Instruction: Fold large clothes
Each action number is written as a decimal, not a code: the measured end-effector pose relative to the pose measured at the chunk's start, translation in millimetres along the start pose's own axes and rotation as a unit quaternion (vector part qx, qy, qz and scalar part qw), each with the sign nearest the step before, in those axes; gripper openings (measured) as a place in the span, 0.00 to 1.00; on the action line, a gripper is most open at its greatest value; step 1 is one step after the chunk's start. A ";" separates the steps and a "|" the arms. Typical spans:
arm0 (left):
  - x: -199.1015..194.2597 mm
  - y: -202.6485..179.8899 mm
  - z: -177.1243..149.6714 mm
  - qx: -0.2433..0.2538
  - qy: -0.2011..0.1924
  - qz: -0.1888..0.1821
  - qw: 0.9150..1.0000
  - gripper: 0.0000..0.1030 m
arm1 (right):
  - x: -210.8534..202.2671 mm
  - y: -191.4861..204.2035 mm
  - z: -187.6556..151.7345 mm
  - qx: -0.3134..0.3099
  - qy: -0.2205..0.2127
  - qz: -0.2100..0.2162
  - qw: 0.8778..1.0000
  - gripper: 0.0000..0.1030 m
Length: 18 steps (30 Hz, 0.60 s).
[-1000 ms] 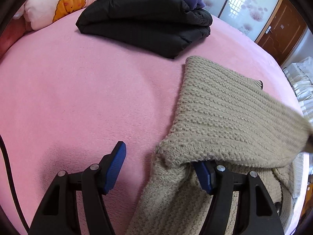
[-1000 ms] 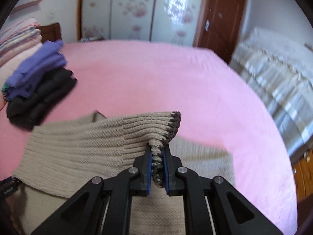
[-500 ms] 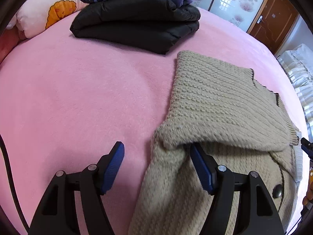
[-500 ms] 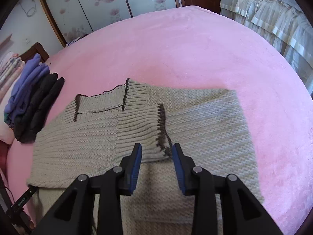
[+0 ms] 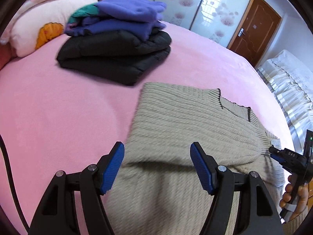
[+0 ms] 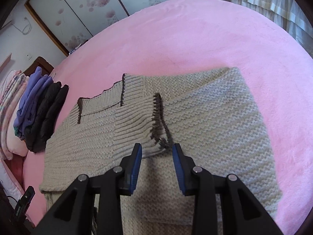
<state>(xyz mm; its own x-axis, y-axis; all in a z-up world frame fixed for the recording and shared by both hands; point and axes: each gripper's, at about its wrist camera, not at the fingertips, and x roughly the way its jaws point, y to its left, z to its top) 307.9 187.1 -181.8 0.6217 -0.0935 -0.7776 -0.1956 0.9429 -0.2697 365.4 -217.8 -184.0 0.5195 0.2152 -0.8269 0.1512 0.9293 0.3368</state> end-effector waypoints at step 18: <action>64.2 -24.6 -5.3 0.085 0.058 0.108 0.989 0.75 | -8.5 3.6 -12.5 -0.054 -0.016 -0.074 0.996 0.17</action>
<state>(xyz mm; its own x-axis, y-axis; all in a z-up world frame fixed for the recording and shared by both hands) 348.6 156.2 -228.1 0.4864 0.0899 -0.8691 -0.1782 0.9840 0.0021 351.1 -212.5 -181.3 0.5247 0.0660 -0.8487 0.1368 0.9775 0.1606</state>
